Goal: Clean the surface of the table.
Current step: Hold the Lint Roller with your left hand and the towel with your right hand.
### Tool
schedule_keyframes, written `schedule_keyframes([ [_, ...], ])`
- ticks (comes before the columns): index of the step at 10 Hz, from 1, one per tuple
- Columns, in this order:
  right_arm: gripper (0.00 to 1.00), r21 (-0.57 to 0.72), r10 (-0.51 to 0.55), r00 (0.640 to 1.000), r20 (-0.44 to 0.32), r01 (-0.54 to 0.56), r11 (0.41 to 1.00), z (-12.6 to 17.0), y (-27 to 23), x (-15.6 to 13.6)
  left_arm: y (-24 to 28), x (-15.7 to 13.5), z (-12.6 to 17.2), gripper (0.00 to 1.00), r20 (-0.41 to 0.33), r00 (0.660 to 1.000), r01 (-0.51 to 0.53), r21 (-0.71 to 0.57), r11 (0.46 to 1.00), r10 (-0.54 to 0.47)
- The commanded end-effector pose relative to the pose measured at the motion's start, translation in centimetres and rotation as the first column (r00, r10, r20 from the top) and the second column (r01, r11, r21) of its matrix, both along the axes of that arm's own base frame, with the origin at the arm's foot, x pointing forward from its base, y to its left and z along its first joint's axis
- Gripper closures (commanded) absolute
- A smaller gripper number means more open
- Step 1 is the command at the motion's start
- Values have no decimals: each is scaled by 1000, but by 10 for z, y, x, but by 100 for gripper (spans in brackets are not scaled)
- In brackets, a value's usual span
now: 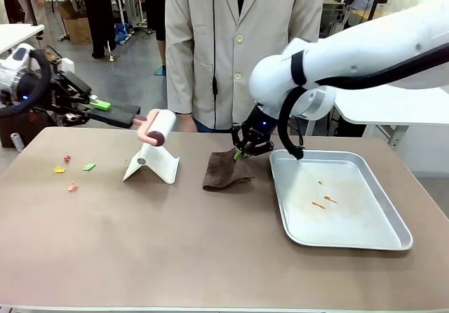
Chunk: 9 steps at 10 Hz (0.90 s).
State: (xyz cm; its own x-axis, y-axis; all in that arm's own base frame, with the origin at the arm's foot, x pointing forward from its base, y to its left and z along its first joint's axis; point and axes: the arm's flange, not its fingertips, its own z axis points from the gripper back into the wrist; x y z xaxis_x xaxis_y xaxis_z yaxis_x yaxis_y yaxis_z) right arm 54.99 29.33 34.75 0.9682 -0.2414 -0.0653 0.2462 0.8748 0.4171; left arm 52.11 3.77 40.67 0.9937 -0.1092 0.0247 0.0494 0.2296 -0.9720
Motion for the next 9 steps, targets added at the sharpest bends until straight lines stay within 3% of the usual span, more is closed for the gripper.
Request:
schedule_keyframes([
  [1, 100, 252, 169, 985, 40, -174, 952, 6, -33, -49, 31, 4, 16, 83, -41, 999, 5, -75, 997, -8],
  [3, 100, 459, 258, 957, 133, -290, 840, 21, -59, -83, 62, -13, 26, 83, -50, 998, 39, -126, 991, -46],
  [4, 100, 519, 248, 957, 149, -289, 804, 27, -70, -95, 70, -23, 29, 83, -41, 999, 20, -119, 993, -25],
  [6, 100, 671, 210, 955, 208, -296, 680, 38, -104, -119, 90, -66, 38, 83, 38, 999, 3, -81, 997, 0],
  [7, 100, 725, 185, 959, 216, -285, 627, 42, -124, -130, 95, -90, 43, 83, 92, 995, 48, -66, 997, -41],
  [9, 100, 789, 54, 962, 267, -251, 560, 45, -190, -154, 83, -137, 46, 83, 202, 976, 86, -17, 996, -80],
])
